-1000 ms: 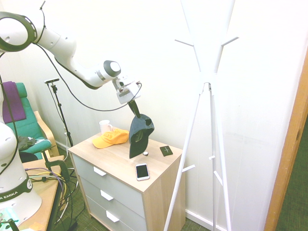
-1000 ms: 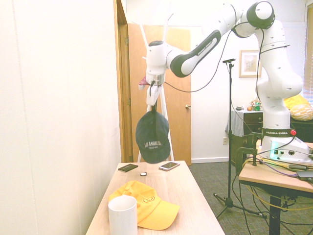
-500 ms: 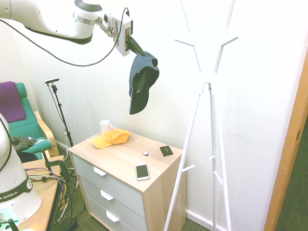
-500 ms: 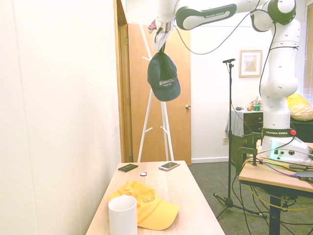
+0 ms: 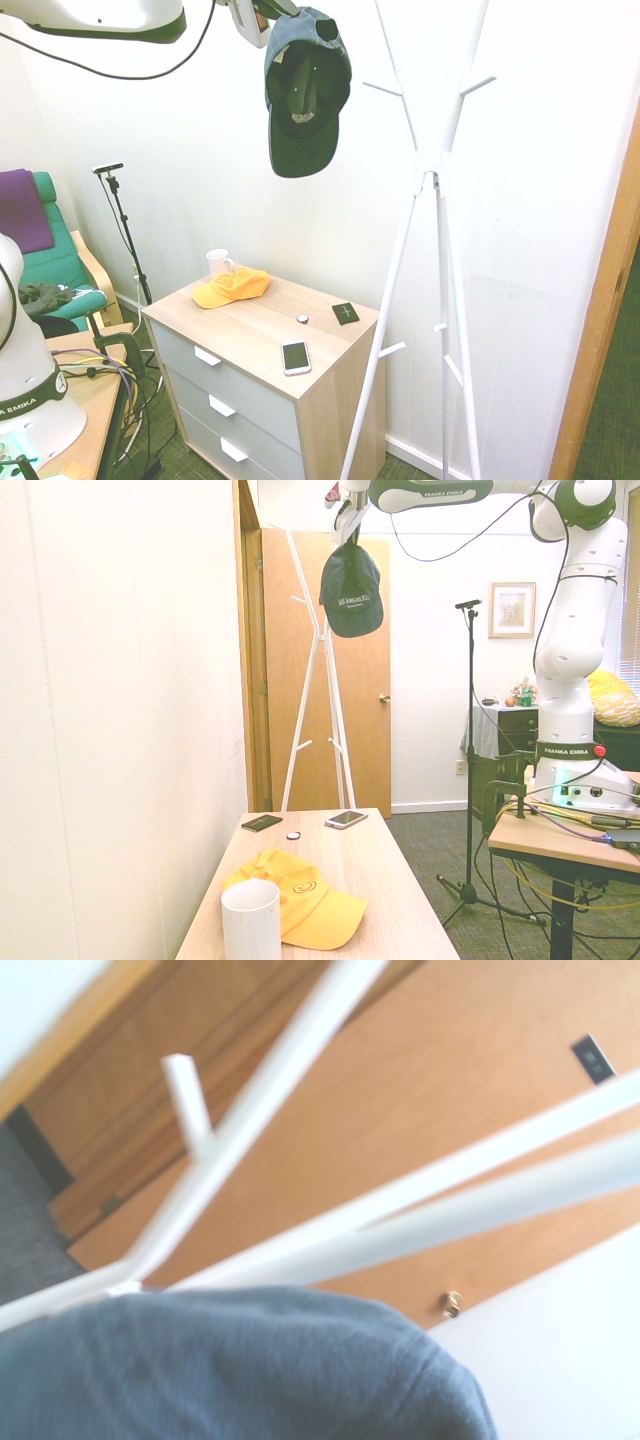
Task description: Hang the cap
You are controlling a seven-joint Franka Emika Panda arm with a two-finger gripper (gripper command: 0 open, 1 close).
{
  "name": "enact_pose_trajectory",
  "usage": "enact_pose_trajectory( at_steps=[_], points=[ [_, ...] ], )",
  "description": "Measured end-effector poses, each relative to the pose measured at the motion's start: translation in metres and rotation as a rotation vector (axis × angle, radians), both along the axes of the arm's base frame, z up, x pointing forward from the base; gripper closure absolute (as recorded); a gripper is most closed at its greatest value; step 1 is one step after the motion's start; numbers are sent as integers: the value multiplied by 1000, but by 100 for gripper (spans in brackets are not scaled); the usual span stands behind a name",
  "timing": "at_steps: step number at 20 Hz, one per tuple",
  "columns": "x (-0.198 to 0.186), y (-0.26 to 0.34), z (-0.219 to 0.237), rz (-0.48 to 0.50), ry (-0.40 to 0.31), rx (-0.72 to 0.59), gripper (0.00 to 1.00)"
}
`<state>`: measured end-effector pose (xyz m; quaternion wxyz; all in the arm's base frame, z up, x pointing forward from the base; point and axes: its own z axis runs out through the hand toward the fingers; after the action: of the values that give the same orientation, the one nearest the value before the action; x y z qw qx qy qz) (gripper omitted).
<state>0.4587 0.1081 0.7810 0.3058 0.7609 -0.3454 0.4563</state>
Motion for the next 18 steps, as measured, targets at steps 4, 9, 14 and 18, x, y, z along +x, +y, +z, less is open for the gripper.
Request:
enact_pose_trajectory(
  at_steps=[4, 9, 14, 18],
  points=[
    [17, -45, -5, -15, -10, 5, 100],
    [49, -67, -37, 9, 13, 10, 100],
    [72, -63, -72, 25, 49, 17, 100],
    [74, -60, -102, 36, 86, 66, 0]
  ],
)
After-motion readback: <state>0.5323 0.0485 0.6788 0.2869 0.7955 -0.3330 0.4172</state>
